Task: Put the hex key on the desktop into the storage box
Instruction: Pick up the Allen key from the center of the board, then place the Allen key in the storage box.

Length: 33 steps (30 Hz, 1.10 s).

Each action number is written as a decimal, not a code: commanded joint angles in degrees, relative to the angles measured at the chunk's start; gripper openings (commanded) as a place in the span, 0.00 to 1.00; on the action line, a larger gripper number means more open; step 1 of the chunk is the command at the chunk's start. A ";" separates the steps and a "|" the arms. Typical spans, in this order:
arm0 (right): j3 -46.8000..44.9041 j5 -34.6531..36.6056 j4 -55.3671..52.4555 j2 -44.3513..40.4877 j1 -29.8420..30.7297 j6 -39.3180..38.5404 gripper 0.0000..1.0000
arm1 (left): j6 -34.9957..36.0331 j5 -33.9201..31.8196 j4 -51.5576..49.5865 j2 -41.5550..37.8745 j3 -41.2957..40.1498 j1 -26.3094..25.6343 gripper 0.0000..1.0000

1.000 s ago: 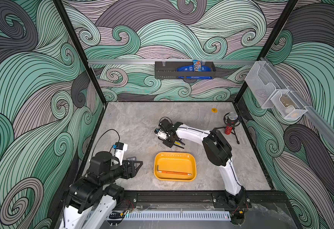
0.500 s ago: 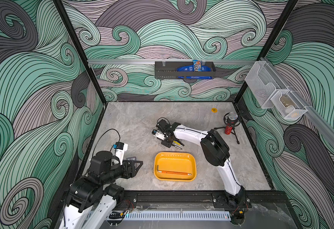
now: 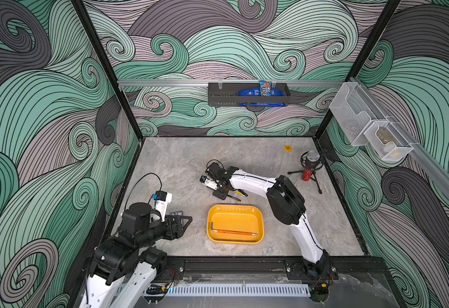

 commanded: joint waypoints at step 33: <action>-19.24 -0.86 -2.15 -33.98 6.83 1.53 0.00 | 3.65 1.49 -0.30 -2.09 -0.44 -0.27 0.70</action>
